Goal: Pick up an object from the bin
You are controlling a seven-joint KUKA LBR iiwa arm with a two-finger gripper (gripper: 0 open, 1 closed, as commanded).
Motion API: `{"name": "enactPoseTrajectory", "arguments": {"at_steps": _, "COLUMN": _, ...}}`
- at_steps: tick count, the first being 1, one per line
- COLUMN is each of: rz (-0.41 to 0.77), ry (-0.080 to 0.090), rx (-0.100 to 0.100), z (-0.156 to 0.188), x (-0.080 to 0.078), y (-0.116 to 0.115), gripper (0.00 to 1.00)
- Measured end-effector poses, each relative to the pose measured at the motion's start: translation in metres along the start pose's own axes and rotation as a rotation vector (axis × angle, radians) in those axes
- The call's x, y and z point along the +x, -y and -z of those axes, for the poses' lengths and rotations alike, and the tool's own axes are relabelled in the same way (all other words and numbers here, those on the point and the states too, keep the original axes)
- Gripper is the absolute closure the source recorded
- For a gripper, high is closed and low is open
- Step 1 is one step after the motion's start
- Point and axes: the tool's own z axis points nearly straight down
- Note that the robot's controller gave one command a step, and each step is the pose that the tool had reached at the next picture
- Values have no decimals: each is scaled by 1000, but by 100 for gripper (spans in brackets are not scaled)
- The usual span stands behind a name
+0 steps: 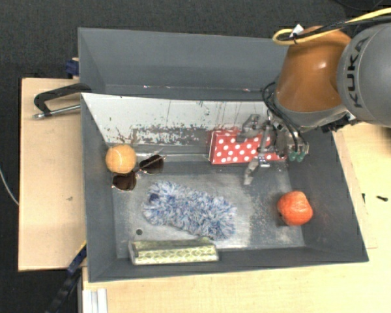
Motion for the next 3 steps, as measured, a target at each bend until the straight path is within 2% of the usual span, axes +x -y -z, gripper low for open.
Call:
{"name": "enactPoseTrajectory", "arguments": {"at_steps": 1, "rz": 94, "ry": -2, "rx": -1, "z": 58, "x": 19, "y": -70, "gripper": 100}}
{"name": "enactPoseTrajectory", "arguments": {"at_steps": 2, "rz": 94, "ry": -2, "rx": -1, "z": 58, "x": 19, "y": -70, "gripper": 100}}
{"name": "enactPoseTrajectory", "arguments": {"at_steps": 3, "rz": 131, "ry": -9, "rx": -2, "z": -28, "x": 22, "y": -136, "gripper": 0}}
